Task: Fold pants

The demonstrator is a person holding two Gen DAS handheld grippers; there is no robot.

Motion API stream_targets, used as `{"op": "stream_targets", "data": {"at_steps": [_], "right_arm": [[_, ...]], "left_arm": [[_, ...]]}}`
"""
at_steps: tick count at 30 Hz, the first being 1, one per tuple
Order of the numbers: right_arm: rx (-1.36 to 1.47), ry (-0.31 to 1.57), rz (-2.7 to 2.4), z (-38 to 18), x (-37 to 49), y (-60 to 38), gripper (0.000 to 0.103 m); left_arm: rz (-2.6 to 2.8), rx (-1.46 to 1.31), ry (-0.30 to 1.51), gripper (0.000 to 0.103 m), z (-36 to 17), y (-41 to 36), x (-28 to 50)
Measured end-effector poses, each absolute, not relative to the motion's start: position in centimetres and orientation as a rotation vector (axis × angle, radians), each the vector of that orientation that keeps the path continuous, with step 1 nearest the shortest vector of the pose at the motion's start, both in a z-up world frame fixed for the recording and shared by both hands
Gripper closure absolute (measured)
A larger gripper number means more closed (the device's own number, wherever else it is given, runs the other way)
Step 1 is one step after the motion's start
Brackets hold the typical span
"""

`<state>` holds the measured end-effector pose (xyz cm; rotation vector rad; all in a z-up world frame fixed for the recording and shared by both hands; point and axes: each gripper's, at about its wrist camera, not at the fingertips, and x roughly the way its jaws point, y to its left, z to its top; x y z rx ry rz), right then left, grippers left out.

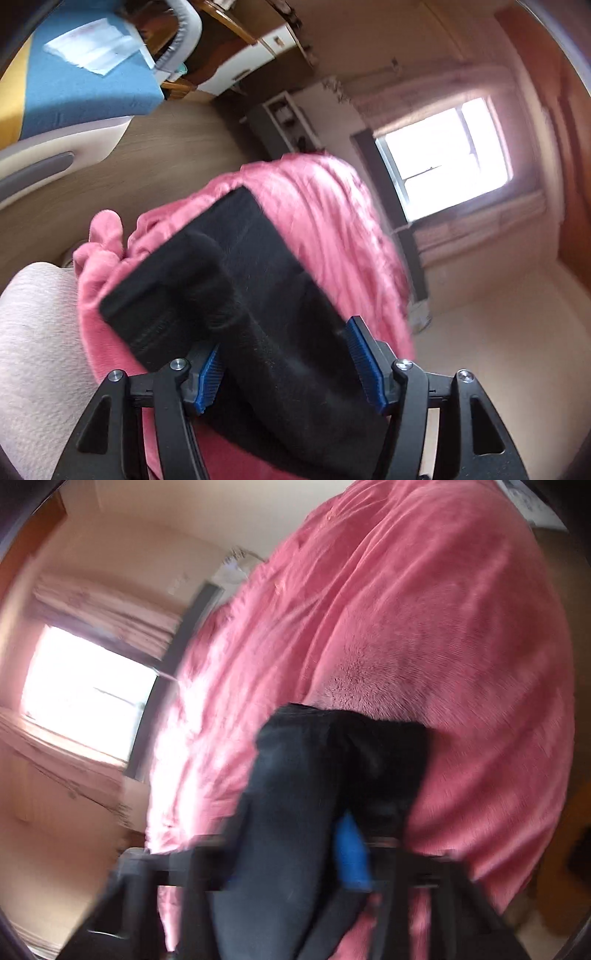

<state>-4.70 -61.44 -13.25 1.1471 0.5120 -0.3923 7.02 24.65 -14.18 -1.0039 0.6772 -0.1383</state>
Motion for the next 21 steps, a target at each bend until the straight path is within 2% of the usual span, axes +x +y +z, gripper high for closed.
{"op": "stream_targets", "data": {"at_steps": [1,2,3,4,5,8,11,13,15,17,18,19,21], "right_arm": [[1.156,0.516,-0.388,-12.8,-4.2,-61.7,0.096],[1.168,0.446,-0.328,-11.4,-3.8,-61.6,0.096],[1.142,0.377,-0.264,-9.7,-3.6,-61.3,0.096],[1.07,0.299,-0.207,-7.4,-3.7,-60.7,0.096],[0.994,0.25,-0.18,-5.7,-3.9,-60.0,0.097],[0.944,0.282,-0.258,-5.9,-4.8,-59.7,0.097],[1.064,0.48,-0.382,-12.9,-5.2,-61.7,0.097],[1.165,0.508,-0.428,-16.5,-6.3,-62.3,0.097],[1.276,0.46,-0.409,-18.1,-7.1,-62.6,0.096],[1.265,0.413,-0.387,-17.3,-7.1,-62.4,0.092],[1.249,0.398,-0.362,-16.7,-6.9,-62.1,0.085],[1.235,0.399,-0.335,-16.2,-6.6,-61.8,0.072],[1.172,0.456,-0.381,-15.8,-5.6,-60.9,0.068]], "left_arm": [[-0.123,-0.955,0.699,0.046,-14.4,24.0,7.5],[-0.106,-0.917,0.711,0.063,-14.8,23.6,7.7],[-0.095,-0.878,0.724,0.071,-14.9,23.2,7.8],[-0.089,-0.853,0.732,0.077,-15.0,23.2,7.8],[-0.086,-0.84,0.735,0.079,-15.2,23.2,7.8],[-0.089,-0.883,0.733,0.08,-15.9,23.9,7.8],[-0.088,-0.894,0.74,0.08,-16.0,24.2,7.7],[-0.088,-0.883,0.74,0.08,-15.8,24.2,7.6],[-0.091,-0.881,0.732,0.08,-15.5,24.2,7.0],[-0.088,-0.887,0.726,0.076,-15.6,24.2,7.0],[-0.089,-0.891,0.721,0.074,-15.5,24.1,7.0],[-0.092,-0.889,0.719,0.071,-15.6,24.1,7.2],[-0.082,-0.861,0.733,0.071,-15.4,23.7,7.4]]}}
